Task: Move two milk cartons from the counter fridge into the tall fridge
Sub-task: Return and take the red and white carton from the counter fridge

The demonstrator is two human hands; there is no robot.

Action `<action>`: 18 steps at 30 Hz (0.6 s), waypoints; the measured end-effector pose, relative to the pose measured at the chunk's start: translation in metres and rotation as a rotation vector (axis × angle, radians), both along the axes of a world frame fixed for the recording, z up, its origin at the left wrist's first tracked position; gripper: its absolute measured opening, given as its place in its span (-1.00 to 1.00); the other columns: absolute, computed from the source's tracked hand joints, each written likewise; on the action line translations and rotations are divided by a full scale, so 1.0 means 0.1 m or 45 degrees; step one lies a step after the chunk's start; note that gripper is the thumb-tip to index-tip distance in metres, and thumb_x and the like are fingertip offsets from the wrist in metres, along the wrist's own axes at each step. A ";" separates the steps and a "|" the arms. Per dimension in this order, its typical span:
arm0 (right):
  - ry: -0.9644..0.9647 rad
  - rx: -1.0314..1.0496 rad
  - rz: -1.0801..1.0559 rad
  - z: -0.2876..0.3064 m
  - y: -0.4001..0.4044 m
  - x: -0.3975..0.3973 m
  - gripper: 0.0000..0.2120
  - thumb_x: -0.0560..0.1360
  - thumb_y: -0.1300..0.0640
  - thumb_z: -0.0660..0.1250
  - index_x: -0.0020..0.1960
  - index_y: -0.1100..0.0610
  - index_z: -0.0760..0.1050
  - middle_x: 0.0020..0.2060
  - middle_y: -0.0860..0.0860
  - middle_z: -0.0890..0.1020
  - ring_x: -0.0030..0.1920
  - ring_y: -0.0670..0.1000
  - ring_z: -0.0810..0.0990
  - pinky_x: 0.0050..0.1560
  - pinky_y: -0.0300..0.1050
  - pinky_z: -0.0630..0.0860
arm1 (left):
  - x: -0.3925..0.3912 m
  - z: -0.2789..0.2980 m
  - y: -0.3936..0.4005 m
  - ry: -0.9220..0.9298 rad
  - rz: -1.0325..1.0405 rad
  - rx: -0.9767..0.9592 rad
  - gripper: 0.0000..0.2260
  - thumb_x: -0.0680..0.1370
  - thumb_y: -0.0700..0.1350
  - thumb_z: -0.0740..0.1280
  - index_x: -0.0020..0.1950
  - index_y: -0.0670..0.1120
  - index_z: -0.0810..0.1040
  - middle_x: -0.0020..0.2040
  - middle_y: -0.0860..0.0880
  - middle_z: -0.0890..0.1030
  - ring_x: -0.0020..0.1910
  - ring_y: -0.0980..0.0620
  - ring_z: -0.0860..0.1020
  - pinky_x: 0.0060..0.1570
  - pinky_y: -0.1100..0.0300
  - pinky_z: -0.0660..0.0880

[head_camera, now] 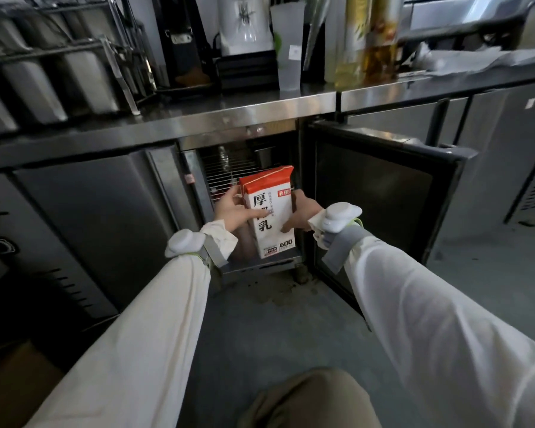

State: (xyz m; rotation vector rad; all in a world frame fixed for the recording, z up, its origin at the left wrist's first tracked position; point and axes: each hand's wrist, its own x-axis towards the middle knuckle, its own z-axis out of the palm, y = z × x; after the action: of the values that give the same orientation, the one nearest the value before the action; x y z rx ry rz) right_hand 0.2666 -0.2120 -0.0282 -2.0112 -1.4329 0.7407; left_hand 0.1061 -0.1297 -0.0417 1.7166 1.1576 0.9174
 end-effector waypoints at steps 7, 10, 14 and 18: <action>-0.277 0.212 -0.174 0.28 -0.33 0.15 -0.50 0.42 0.16 0.39 0.31 0.17 0.32 0.07 0.08 0.57 0.03 0.13 0.61 0.08 0.08 0.57 | -0.05 0.42 -0.29 0.025 -0.123 0.014 -0.35 0.29 -0.24 0.65 0.32 -0.09 0.50 0.22 -0.10 0.66 0.18 -0.08 0.65 0.13 -0.13 0.62; -0.583 0.313 -0.317 0.46 -0.48 0.28 -0.63 0.45 0.18 0.31 0.24 0.14 0.38 0.11 0.09 0.56 0.09 0.16 0.58 0.05 0.00 0.51 | -0.03 0.57 -0.44 0.029 -0.169 0.038 -0.38 0.31 -0.26 0.63 0.32 -0.11 0.49 0.19 -0.10 0.67 0.18 -0.09 0.65 0.10 -0.16 0.63; -1.325 0.297 -0.569 0.60 -0.64 0.65 -0.63 0.53 0.13 0.22 0.33 0.16 0.35 0.27 0.16 0.46 0.31 0.20 0.41 0.32 0.18 0.31 | 0.02 0.68 -0.62 0.032 -0.190 0.089 -0.36 0.32 -0.25 0.63 0.34 -0.11 0.48 0.17 -0.06 0.64 0.14 -0.05 0.64 0.04 -0.11 0.66; -1.460 -0.029 -0.689 0.51 -0.78 1.08 -0.52 0.61 0.08 0.11 0.47 0.21 0.18 0.43 0.25 0.32 0.46 0.28 0.25 0.40 0.33 0.17 | 0.08 0.68 -0.70 0.015 -0.195 0.132 -0.36 0.31 -0.24 0.64 0.34 -0.13 0.49 0.20 -0.10 0.64 0.16 -0.06 0.63 -0.04 0.00 0.67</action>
State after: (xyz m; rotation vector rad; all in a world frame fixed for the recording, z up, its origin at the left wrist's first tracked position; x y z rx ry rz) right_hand 0.3749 -0.2899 0.0226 -2.7947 -1.2147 -0.7663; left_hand 0.1138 -0.2001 0.0268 1.8688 0.9855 0.8870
